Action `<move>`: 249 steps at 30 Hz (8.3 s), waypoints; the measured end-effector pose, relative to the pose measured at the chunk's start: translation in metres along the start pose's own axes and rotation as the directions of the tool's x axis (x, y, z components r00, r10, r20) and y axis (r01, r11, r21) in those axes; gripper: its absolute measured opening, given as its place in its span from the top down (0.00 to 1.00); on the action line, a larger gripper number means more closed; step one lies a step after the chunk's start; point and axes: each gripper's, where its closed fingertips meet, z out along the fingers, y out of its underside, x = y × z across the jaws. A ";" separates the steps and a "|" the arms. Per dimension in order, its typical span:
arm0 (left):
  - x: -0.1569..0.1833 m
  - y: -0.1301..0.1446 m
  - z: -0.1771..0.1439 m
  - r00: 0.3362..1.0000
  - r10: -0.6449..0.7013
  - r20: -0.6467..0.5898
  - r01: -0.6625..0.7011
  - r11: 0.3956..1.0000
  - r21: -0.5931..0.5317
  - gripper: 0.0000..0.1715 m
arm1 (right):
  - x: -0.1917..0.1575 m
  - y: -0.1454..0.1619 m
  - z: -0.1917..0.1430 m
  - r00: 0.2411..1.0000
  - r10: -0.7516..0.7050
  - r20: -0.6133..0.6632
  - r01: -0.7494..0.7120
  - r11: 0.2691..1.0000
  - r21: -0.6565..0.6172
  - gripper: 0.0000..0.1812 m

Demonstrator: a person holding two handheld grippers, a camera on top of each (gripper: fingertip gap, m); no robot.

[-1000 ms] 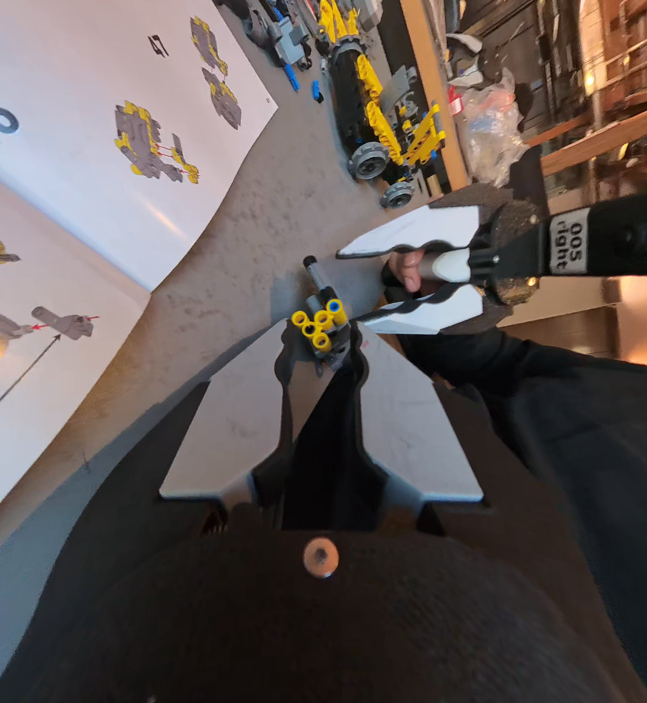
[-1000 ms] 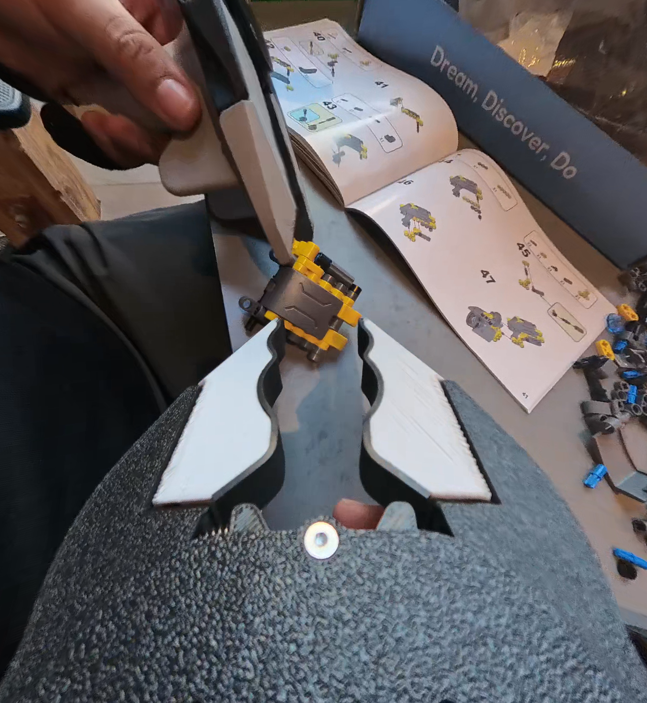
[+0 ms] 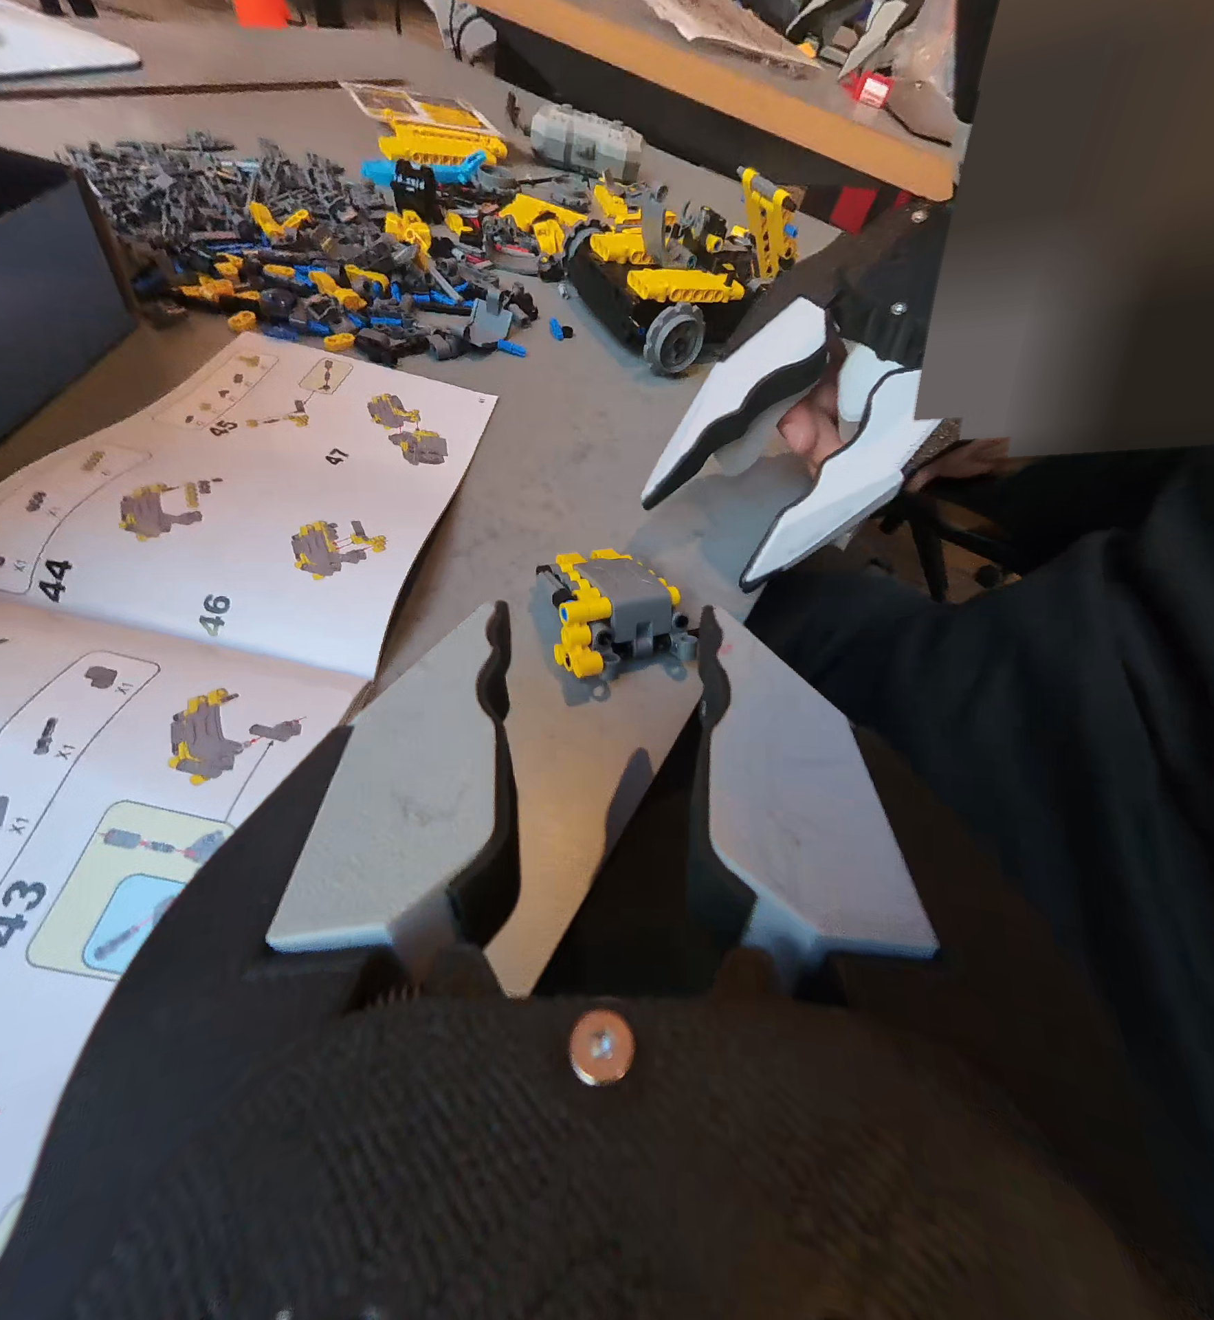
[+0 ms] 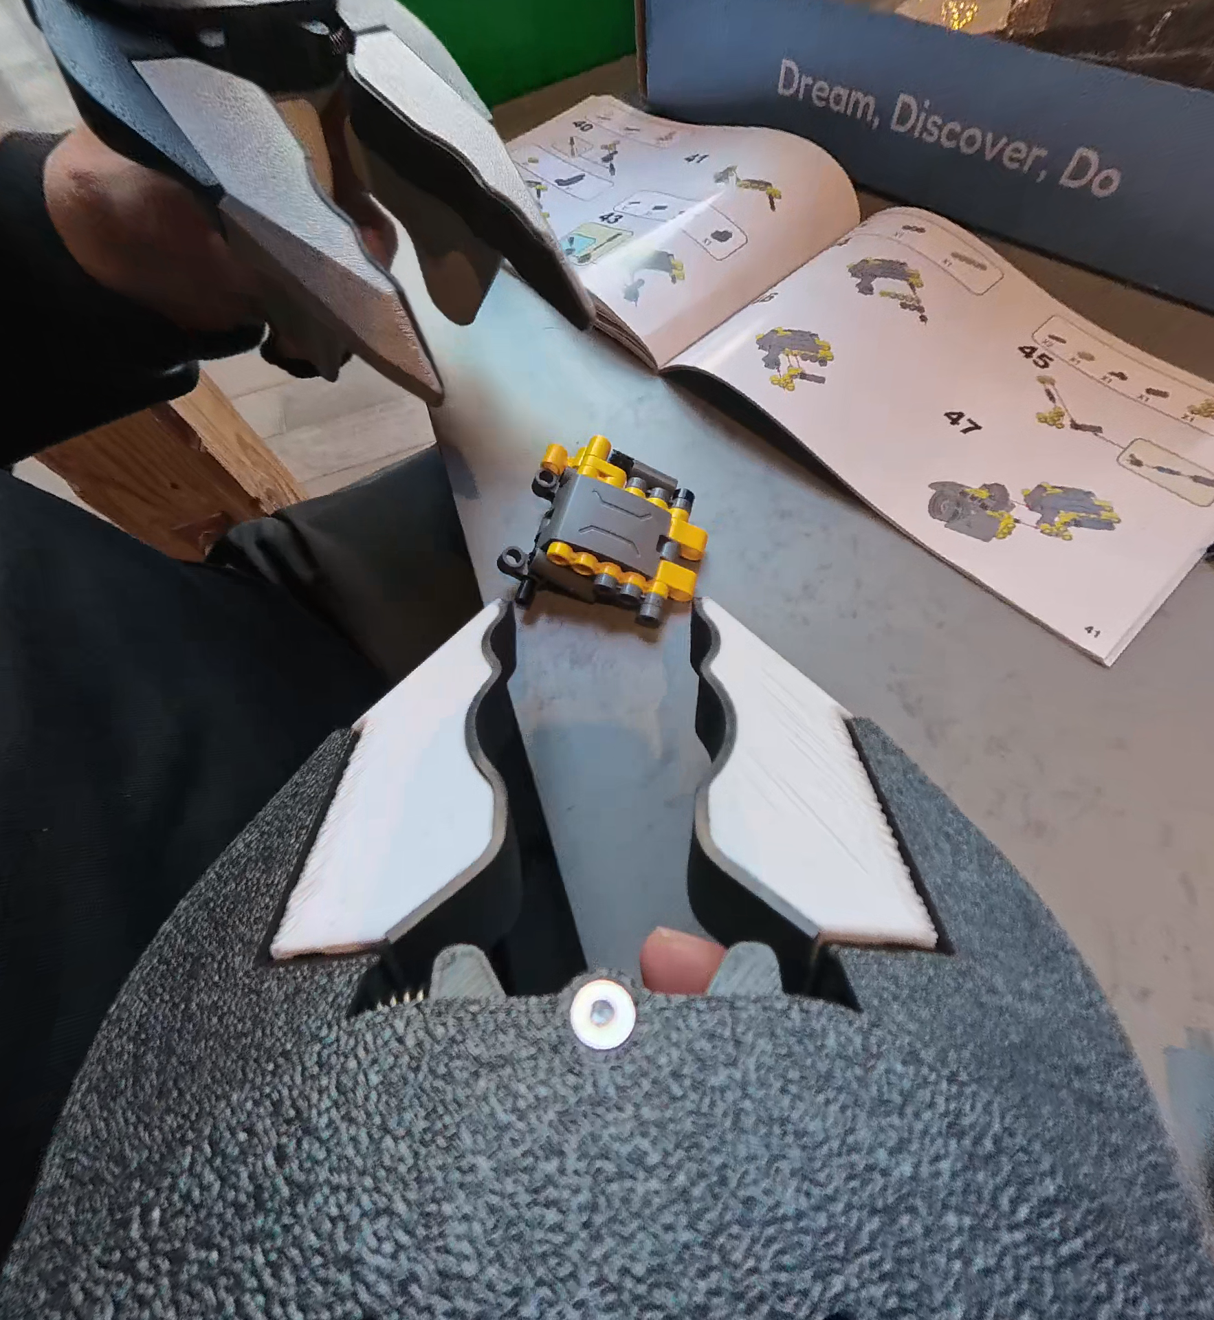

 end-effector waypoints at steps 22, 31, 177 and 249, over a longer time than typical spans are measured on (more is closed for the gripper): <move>0.000 0.017 0.015 0.998 0.024 -0.066 -0.024 1.000 -0.009 0.72 | 0.005 -0.007 -0.001 0.982 0.161 0.098 -0.167 0.984 0.056 0.71; -0.003 0.015 0.015 0.999 0.019 -0.038 -0.018 1.000 0.022 0.74 | 0.093 -0.025 -0.085 0.956 -0.016 -0.293 0.006 0.999 -0.035 0.81; -0.006 0.008 0.008 0.993 -0.089 -0.080 0.097 0.991 0.097 0.75 | 0.136 0.027 -0.079 0.826 0.149 -0.544 -0.198 0.980 -0.033 1.00; -0.003 0.009 0.007 0.989 -0.091 -0.114 0.101 0.991 0.091 0.75 | 0.099 0.035 -0.043 0.981 -0.182 0.064 0.184 0.788 -0.587 0.83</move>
